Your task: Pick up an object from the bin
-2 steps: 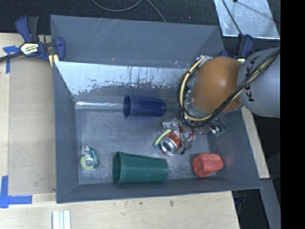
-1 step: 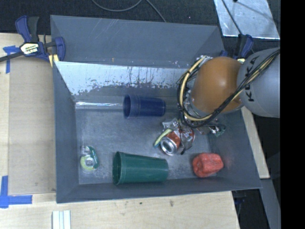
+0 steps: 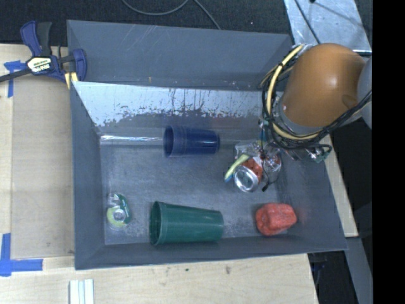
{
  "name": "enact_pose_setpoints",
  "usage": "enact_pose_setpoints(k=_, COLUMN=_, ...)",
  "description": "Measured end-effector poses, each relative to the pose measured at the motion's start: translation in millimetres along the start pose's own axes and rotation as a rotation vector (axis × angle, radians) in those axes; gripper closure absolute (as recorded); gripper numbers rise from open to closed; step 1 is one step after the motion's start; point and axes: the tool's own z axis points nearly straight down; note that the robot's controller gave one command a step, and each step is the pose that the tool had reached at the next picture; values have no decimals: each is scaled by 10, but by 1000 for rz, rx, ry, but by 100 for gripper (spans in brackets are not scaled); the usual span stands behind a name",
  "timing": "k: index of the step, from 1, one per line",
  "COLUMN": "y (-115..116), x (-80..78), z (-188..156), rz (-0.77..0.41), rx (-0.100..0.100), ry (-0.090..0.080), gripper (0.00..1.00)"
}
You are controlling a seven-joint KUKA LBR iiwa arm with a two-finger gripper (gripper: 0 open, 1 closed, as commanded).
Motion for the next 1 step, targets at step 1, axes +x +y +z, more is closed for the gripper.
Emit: enact_pose_setpoints(k=1, y=0, x=1, z=1, rz=0, rx=0, ry=0, gripper=100)
